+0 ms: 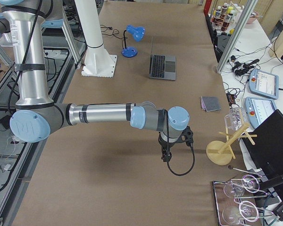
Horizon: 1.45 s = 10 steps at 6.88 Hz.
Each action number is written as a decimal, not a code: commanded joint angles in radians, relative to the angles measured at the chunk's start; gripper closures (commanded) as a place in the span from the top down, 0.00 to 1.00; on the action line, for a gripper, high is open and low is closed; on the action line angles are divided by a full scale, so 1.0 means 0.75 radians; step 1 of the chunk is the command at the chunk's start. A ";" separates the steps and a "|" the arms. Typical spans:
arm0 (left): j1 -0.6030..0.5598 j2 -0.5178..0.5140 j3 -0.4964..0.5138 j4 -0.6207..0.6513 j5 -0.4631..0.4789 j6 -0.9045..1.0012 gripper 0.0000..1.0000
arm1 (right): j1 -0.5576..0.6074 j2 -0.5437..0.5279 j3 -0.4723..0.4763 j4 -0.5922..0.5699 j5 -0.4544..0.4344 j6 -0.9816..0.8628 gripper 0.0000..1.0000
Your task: Close laptop
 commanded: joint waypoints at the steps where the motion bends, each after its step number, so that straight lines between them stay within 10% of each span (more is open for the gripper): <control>1: 0.010 -0.043 -0.049 0.003 0.000 -0.012 0.98 | 0.000 0.051 -0.005 -0.002 0.024 0.038 1.00; 7: 0.306 -0.286 -0.018 -0.054 -0.122 -0.251 0.98 | -0.298 0.345 0.050 0.004 0.151 0.338 1.00; 10: 0.587 -0.415 -0.045 -0.282 -0.149 -0.934 0.81 | -0.488 0.367 0.207 0.181 0.231 0.909 0.99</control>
